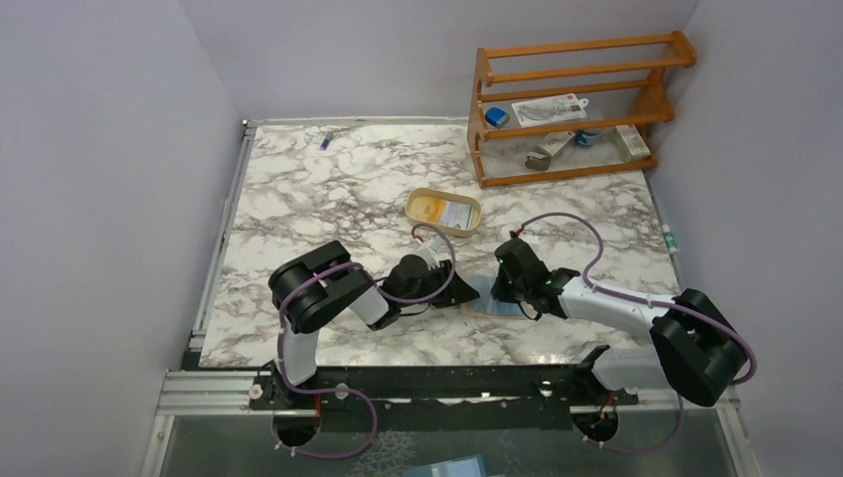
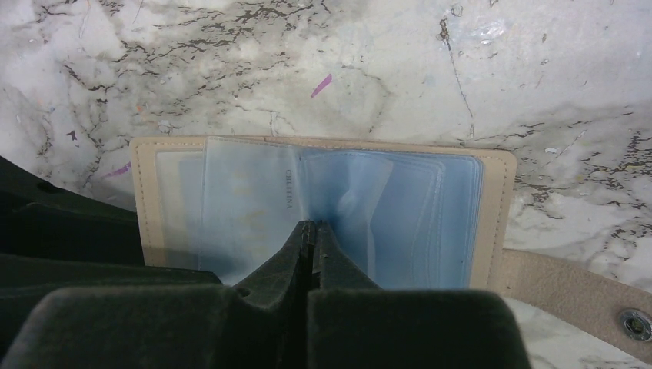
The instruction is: Take the credit cards out of the card holder
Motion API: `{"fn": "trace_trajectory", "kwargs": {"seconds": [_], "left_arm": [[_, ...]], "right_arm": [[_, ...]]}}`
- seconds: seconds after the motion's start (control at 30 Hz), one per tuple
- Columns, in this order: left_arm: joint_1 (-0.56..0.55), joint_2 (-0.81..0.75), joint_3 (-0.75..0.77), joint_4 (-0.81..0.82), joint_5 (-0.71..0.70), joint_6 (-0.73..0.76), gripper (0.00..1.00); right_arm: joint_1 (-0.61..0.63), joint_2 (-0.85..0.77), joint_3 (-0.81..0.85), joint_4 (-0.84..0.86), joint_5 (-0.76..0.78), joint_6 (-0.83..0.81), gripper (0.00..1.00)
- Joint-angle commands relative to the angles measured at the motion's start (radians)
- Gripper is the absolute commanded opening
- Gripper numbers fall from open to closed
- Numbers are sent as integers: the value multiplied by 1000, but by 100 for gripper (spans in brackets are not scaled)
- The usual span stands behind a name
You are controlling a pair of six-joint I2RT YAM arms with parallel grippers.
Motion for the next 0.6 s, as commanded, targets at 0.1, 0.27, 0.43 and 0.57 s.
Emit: {"fn": "trace_trajectory", "kwargs": {"seconds": [0.1,0.27,0.43,0.57], "left_arm": [[-41,38,-6,-63,-81,-18,35],[-38,-14,-71,-60,-103,-24,35],[-35,-28,-114,-45,-109,-22,35],[-36,19,-92,20,-88,-33,18]], "right_arm": [[10,26,-21,-43,-87,4,1],[10,36,-23,-33,-92,3,1],[10,45,-34,-11,-108,4,1],[10,46,-38,-4,-113,4,1]]}}
